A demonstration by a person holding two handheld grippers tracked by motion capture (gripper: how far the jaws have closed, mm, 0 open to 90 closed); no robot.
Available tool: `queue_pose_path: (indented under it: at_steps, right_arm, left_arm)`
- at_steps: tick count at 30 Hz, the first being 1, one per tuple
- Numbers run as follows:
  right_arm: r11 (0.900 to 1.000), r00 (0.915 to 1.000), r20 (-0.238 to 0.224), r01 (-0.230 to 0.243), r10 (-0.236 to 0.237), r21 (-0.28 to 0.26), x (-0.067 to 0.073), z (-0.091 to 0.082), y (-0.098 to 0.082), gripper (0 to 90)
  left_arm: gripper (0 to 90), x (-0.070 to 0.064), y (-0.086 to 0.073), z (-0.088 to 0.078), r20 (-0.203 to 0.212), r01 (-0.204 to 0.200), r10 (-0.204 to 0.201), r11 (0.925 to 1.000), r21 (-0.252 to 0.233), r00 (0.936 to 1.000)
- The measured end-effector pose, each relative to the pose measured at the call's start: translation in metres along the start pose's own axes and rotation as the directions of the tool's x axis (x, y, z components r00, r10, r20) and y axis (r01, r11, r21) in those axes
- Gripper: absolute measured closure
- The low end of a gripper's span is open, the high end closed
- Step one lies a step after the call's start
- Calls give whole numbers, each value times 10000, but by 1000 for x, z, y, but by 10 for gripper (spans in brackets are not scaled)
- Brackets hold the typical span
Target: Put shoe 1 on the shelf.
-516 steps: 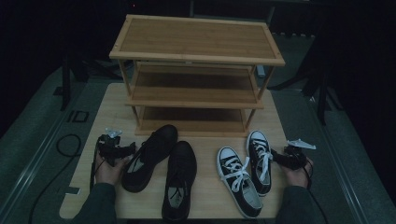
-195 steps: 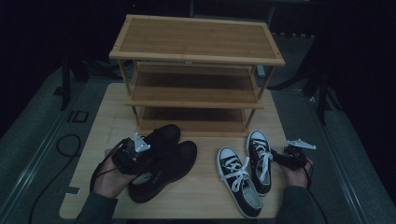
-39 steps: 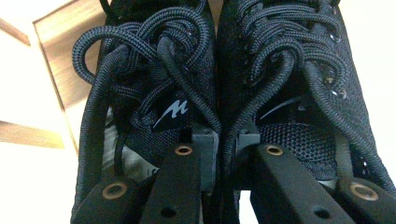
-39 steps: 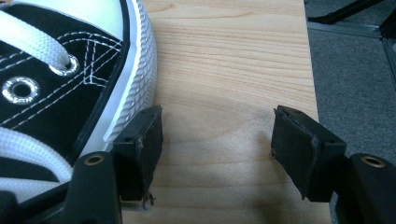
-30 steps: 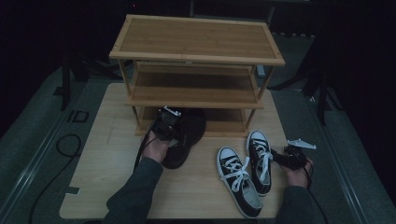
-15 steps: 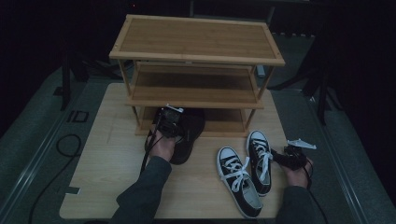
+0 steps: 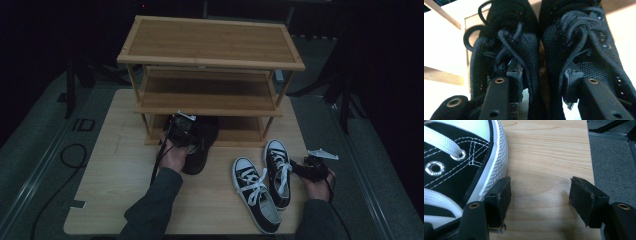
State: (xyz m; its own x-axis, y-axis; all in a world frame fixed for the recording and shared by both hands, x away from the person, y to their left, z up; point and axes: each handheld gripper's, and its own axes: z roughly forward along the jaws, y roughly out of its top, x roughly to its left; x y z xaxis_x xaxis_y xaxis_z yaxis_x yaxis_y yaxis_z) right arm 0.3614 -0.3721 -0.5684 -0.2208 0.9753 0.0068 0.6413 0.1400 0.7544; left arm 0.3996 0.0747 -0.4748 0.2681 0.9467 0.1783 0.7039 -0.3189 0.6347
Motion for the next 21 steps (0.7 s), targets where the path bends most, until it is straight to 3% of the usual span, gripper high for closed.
queue_pose_path:
  at_steps: [7, 13, 21]
  right_arm:
    - [10000, 10000, 2, 0, 0, -1, 0, 0, 0, 336]
    - [10000, 10000, 7, 30, -30, -16, 0, 0, 0, 336]
    - [10000, 10000, 10, -2, 2, -3, 0, 0, 0, 336]
  left_arm:
    - [576, 8, -1, -17, 417, -443, 445, 9990, -64, 9981]
    - [588, 16, -7, -44, 1005, -561, 632, 9958, -723, 9929]
    - [597, 23, -21, -66, 2341, -584, 814, 9929, -1033, 9688]
